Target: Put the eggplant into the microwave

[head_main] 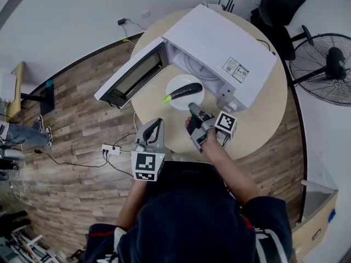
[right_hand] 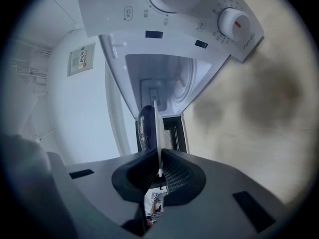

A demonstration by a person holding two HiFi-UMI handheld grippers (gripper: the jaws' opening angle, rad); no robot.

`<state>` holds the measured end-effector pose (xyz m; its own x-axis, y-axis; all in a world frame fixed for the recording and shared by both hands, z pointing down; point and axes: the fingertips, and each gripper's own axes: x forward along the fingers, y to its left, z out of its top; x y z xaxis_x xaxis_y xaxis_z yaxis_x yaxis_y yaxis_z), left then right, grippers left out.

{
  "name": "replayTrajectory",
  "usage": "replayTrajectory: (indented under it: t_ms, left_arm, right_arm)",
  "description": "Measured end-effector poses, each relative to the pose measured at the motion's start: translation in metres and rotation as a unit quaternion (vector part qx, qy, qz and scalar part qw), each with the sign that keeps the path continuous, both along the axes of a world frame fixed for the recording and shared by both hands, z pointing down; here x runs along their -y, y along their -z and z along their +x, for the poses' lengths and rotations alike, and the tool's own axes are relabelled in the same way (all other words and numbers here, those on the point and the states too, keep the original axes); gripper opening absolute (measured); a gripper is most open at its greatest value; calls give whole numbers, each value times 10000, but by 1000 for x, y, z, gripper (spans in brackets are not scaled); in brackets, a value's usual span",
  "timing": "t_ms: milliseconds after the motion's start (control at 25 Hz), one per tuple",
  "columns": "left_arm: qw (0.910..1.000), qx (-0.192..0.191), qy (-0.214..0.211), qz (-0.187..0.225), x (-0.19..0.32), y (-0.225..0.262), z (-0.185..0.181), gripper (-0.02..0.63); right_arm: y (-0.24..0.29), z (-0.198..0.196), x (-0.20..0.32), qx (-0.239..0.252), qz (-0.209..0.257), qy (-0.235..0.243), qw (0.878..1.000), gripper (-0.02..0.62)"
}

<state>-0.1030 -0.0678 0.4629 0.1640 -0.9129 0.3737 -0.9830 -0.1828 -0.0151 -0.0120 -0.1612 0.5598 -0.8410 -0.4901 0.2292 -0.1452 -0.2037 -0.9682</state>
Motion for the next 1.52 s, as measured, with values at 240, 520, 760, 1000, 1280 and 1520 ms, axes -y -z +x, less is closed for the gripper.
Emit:
replayTrajectory:
  t_ms: [240,520,760,1000,1280,1520]
  left_arm:
    - [9986,-29,-528,-93,23,-8,-14,14]
    - [9955,-110,-899,-286,40,-20,-30,14]
    - [9925,-110,-1102,-517,48,-33,-39,14]
    - [9897,-85,-1269,-664,61,-44,-43,14]
    - [9873,-110,-1394,-755,71,-52,-44,14]
    - [9856,-103,-1480,-814,74,-58,-42,14]
  right_arm:
    - [-13,-7,18,-31,-66,-557,9984,25]
    - [-34,-7,44,-50,4,-1274,9918,25]
    - [-57,-10,65,-74,-133,-1670,9858,25]
    - [-70,-4,85,-102,-230,-1997,9795,25]
    - [-83,6,99,-251,-288,-2319,9720,25]
    - [-89,5,110,-223,-191,-2531,9670,25]
